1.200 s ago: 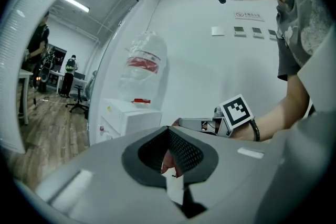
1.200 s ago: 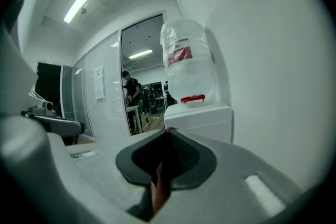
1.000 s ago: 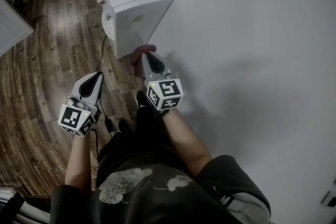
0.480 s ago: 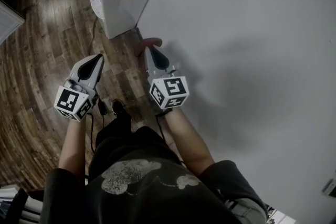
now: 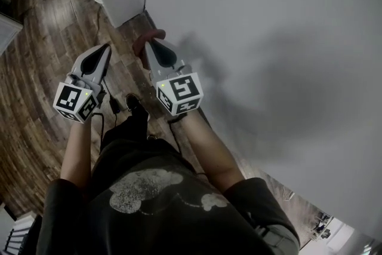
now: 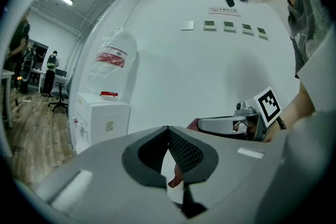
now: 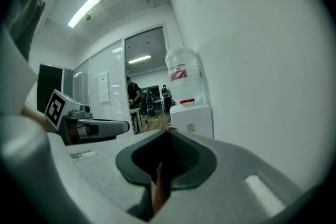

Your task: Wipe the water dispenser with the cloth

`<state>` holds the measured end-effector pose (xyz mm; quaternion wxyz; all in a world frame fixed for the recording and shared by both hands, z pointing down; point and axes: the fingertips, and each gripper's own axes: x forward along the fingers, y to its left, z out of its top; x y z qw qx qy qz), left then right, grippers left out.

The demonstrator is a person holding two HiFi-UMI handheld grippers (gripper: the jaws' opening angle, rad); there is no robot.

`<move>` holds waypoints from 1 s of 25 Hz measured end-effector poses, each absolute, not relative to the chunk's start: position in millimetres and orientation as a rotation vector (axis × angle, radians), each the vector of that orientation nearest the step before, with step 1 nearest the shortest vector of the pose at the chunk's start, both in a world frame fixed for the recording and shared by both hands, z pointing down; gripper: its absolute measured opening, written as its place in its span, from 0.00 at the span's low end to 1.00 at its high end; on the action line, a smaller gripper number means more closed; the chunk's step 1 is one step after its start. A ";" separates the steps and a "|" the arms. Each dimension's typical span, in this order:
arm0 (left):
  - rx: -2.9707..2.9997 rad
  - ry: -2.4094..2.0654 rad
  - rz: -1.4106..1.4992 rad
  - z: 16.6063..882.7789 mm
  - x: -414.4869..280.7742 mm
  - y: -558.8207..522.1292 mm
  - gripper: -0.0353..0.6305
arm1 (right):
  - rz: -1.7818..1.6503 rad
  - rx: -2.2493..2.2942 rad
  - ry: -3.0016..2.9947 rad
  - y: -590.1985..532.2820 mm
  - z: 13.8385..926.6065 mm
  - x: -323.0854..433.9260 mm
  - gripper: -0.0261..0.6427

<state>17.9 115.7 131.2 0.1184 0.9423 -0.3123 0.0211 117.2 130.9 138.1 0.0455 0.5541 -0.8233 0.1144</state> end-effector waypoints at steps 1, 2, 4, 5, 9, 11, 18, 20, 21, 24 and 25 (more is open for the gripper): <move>2.764 -0.903 0.062 129.0 23.0 127.0 0.08 | 0.344 1.700 -2.520 143.1 136.6 119.3 0.06; 2.775 -0.889 0.060 126.3 28.1 139.0 0.08 | 0.347 1.713 -2.523 155.8 135.5 122.1 0.06; 2.804 -0.862 0.051 119.2 36.1 163.9 0.08 | 0.356 1.736 -2.526 182.8 132.6 126.6 0.06; 2.816 -0.854 0.044 114.7 37.6 176.3 0.08 | 0.353 1.738 -2.529 197.0 129.8 127.3 0.06; 2.837 -0.868 0.017 90.6 29.5 230.0 0.08 | 0.335 1.732 -2.537 258.9 110.6 122.5 0.06; 2.846 -0.874 0.017 81.6 23.9 255.6 0.08 | 0.339 1.738 -2.539 285.4 102.8 120.4 0.06; 2.827 -0.896 0.060 86.1 -16.1 321.7 0.08 | 0.299 1.694 -2.553 348.3 90.8 100.8 0.06; 2.814 -0.906 0.065 87.5 -24.6 327.2 0.08 | 0.294 1.693 -2.561 356.0 87.2 96.9 0.06; 2.812 -0.904 0.067 88.2 -27.7 328.4 0.08 | 0.291 1.702 -2.564 359.2 84.9 94.6 0.06; 2.807 -0.875 0.065 91.8 -39.5 329.1 0.08 | 0.269 1.737 -2.546 365.0 82.4 80.0 0.06; 2.804 -0.859 0.067 92.5 -44.5 328.2 0.08 | 0.264 1.751 -2.532 364.7 82.7 73.1 0.06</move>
